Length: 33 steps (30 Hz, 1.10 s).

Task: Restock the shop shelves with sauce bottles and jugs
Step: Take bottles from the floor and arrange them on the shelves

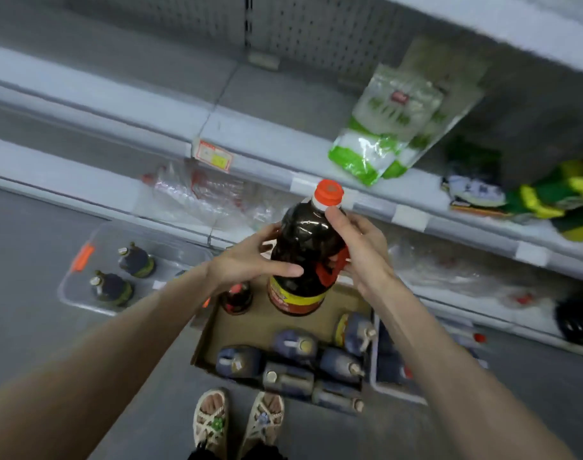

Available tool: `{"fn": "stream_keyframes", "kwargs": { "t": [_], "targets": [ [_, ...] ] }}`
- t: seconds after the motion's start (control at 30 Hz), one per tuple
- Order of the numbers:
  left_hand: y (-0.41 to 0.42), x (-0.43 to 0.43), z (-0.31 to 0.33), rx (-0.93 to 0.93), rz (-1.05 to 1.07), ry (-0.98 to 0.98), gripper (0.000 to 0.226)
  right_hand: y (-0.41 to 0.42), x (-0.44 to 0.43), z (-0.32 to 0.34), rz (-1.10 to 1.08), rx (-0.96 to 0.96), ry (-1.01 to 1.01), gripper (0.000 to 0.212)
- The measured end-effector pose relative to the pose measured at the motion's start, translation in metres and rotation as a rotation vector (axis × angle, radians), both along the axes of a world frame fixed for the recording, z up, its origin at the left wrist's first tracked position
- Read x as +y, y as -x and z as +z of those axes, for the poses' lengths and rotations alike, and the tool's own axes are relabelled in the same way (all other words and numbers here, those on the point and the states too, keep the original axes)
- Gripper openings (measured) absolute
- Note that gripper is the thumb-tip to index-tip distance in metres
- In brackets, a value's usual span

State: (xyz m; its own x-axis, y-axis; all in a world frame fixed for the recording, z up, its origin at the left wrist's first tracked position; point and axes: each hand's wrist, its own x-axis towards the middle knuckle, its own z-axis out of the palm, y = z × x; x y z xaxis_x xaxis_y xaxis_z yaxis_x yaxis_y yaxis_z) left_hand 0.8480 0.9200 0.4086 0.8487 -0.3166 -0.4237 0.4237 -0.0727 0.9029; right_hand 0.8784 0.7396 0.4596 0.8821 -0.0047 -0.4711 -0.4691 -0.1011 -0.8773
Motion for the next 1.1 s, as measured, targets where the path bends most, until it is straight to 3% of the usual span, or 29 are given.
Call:
{"fn": "stream_keyframes", "kwargs": {
  "t": [0.2,0.33,0.4,0.47,0.53,0.67,0.9,1.1],
  "targets": [
    [-0.029,-0.012,0.187,-0.268,-0.051,0.032,0.065,-0.015,-0.013,0.190,0.085,-0.263,-0.014,0.068],
    [-0.035,-0.015,0.281,-0.425,0.090,-0.021,0.073,-0.020,-0.016,0.290,0.164,-0.382,0.005,0.068],
    [-0.037,-0.017,0.313,-0.462,0.164,-0.040,0.081,-0.023,-0.016,0.327,0.181,-0.449,0.008,0.052],
    [-0.041,-0.019,0.338,-0.489,0.226,-0.049,0.074,-0.029,-0.016,0.354,0.196,-0.524,-0.004,0.026],
    [-0.046,-0.019,0.356,-0.504,0.276,-0.056,0.069,-0.037,-0.015,0.371,0.220,-0.570,-0.015,0.023],
    [-0.067,-0.012,0.376,-0.540,0.332,-0.106,0.074,-0.053,-0.006,0.387,0.215,-0.604,-0.114,0.042],
    [-0.121,0.007,0.388,-0.530,0.370,-0.101,0.069,-0.108,0.015,0.394,0.197,-0.615,-0.162,0.048],
    [-0.180,0.021,0.386,-0.549,0.360,-0.089,0.079,-0.157,0.034,0.391,0.090,-0.665,-0.203,0.046]
  ]
}}
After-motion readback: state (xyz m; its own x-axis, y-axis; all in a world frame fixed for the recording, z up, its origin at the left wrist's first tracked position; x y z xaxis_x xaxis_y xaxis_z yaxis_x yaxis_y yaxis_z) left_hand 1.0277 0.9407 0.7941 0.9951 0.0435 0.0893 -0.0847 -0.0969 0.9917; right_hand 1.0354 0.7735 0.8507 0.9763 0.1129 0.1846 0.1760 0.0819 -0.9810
